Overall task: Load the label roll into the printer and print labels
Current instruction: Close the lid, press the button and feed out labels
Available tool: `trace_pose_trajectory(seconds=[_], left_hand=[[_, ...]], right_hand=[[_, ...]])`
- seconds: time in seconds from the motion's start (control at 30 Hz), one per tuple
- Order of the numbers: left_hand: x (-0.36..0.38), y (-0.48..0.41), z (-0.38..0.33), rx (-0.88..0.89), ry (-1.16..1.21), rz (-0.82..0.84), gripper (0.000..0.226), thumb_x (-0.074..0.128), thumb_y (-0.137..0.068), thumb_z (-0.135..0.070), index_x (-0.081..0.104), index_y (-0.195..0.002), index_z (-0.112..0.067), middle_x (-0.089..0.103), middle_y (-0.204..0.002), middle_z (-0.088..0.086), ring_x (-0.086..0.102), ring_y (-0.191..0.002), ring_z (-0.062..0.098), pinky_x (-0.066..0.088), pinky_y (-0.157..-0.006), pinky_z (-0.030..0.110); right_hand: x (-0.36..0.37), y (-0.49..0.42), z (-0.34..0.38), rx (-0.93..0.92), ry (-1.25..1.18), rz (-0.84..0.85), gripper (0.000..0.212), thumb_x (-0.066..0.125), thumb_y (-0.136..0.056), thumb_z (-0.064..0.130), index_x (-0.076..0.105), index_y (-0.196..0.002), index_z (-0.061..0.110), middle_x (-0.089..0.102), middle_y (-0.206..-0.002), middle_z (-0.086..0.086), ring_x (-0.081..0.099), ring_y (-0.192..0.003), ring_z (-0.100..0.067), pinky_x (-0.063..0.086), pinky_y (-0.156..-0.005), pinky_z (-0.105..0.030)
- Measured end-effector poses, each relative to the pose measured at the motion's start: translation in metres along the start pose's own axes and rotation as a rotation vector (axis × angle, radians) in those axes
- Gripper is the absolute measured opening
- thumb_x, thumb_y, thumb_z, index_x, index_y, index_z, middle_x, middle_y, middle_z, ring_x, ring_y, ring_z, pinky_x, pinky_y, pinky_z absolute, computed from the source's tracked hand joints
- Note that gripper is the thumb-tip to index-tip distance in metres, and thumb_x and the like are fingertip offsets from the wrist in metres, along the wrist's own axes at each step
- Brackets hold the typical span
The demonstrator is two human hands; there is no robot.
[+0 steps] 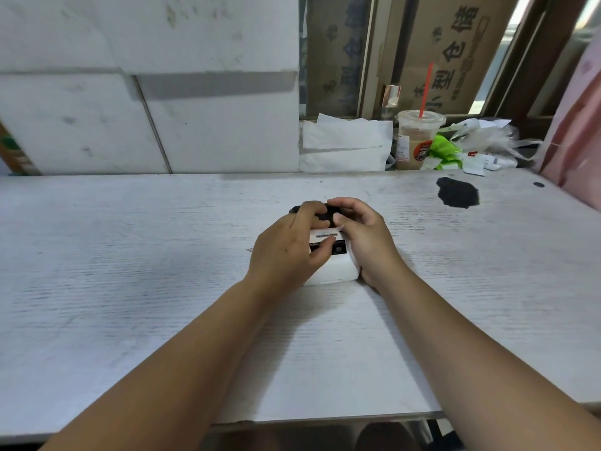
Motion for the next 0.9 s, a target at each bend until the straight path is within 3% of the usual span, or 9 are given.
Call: trace_pose_trajectory(seconds=[0.17, 0.3, 0.37, 0.43, 0.5, 0.6, 0.67, 0.8, 0.9], left_hand=[[0.001, 0.005, 0.008, -0.024, 0.09, -0.006, 0.035, 0.063, -0.084, -0.019, 0.052, -0.117, -0.013, 0.069, -0.109, -0.006, 0.062, -0.104, 0.014, 0.041, -0.073, 0.024], [0.007, 0.005, 0.041, -0.199, 0.316, 0.011, 0.045, 0.068, -0.081, -0.024, 0.049, -0.121, -0.014, 0.054, -0.121, -0.003, 0.05, -0.114, 0.011, 0.04, -0.093, 0.023], [0.015, 0.006, 0.058, -0.349, 0.477, 0.091, 0.046, 0.068, -0.082, -0.023, 0.048, -0.124, -0.022, 0.046, -0.129, -0.008, 0.043, -0.122, 0.005, 0.038, -0.098, 0.022], [0.023, 0.006, 0.063, -0.392, 0.598, 0.201, 0.048, 0.065, -0.085, -0.018, 0.046, -0.127, -0.029, 0.041, -0.138, -0.01, 0.04, -0.124, -0.001, 0.038, -0.097, 0.014], [0.026, 0.006, 0.065, -0.401, 0.71, 0.26, 0.052, 0.064, -0.085, -0.013, 0.044, -0.13, -0.031, 0.04, -0.143, -0.007, 0.042, -0.121, -0.007, 0.039, -0.094, 0.007], [0.029, 0.006, 0.076, -0.499, 0.877, 0.294, 0.058, 0.065, -0.073, -0.019, 0.048, -0.125, -0.04, 0.042, -0.145, -0.005, 0.043, -0.13, 0.007, 0.036, -0.11, 0.032], [0.029, 0.006, 0.08, -0.521, 0.906, 0.31, 0.06, 0.067, -0.069, -0.022, 0.05, -0.121, -0.045, 0.042, -0.145, -0.008, 0.037, -0.136, 0.013, 0.033, -0.112, 0.04], [0.03, 0.003, 0.082, -0.534, 0.919, 0.29, 0.07, 0.067, -0.078, -0.012, 0.036, -0.138, -0.034, 0.038, -0.142, -0.013, 0.028, -0.14, 0.009, 0.03, -0.113, 0.036], [0.028, 0.002, 0.084, -0.538, 0.897, 0.244, 0.063, 0.06, -0.088, -0.007, 0.034, -0.142, -0.026, 0.039, -0.14, -0.012, 0.028, -0.14, 0.011, 0.03, -0.113, 0.035]], right_hand=[[-0.003, 0.003, -0.003, -0.001, 0.153, -0.067, 0.025, 0.051, -0.091, 0.001, 0.063, -0.092, 0.023, 0.067, -0.106, -0.009, 0.064, -0.102, -0.023, 0.05, -0.092, -0.035], [-0.001, 0.005, 0.0, -0.022, 0.2, -0.155, 0.019, 0.055, -0.091, 0.008, 0.06, -0.099, 0.024, 0.066, -0.111, -0.003, 0.062, -0.109, -0.021, 0.05, -0.096, -0.033], [-0.001, 0.006, -0.001, -0.031, 0.217, -0.193, 0.017, 0.059, -0.09, 0.014, 0.057, -0.103, 0.024, 0.066, -0.115, -0.001, 0.063, -0.11, -0.019, 0.049, -0.098, -0.034], [-0.003, 0.006, -0.001, -0.039, 0.228, -0.201, 0.015, 0.06, -0.09, 0.018, 0.057, -0.104, 0.025, 0.068, -0.115, -0.001, 0.063, -0.11, -0.018, 0.049, -0.1, -0.037], [-0.003, 0.003, -0.002, -0.003, 0.215, -0.148, 0.017, 0.054, -0.093, 0.018, 0.062, -0.107, 0.024, 0.069, -0.112, -0.002, 0.064, -0.108, -0.02, 0.049, -0.1, -0.039], [0.002, -0.001, -0.008, 0.102, 0.08, -0.03, 0.04, 0.042, -0.09, 0.004, 0.065, -0.117, 0.023, 0.069, -0.107, -0.005, 0.063, -0.1, -0.024, 0.049, -0.092, -0.04], [0.008, -0.002, -0.012, 0.143, -0.005, 0.049, 0.054, 0.04, -0.082, -0.003, 0.062, -0.123, 0.025, 0.068, -0.106, -0.002, 0.062, -0.098, -0.025, 0.048, -0.087, -0.04], [0.019, 0.0, -0.009, 0.1, 0.106, 0.169, 0.073, 0.049, -0.064, 0.001, 0.054, -0.128, 0.035, 0.061, -0.123, 0.003, 0.06, -0.104, -0.02, 0.048, -0.095, -0.041], [0.018, -0.001, -0.007, 0.073, 0.139, 0.157, 0.066, 0.055, -0.072, -0.002, 0.053, -0.128, 0.034, 0.062, -0.12, 0.006, 0.061, -0.107, -0.017, 0.044, -0.104, -0.044]])
Point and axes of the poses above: each hand's wrist, its own y-axis away from the middle knuckle, its own x-axis out of the palm, z = x × y, the point moved 9 cm from there along -y, towards the middle knuckle
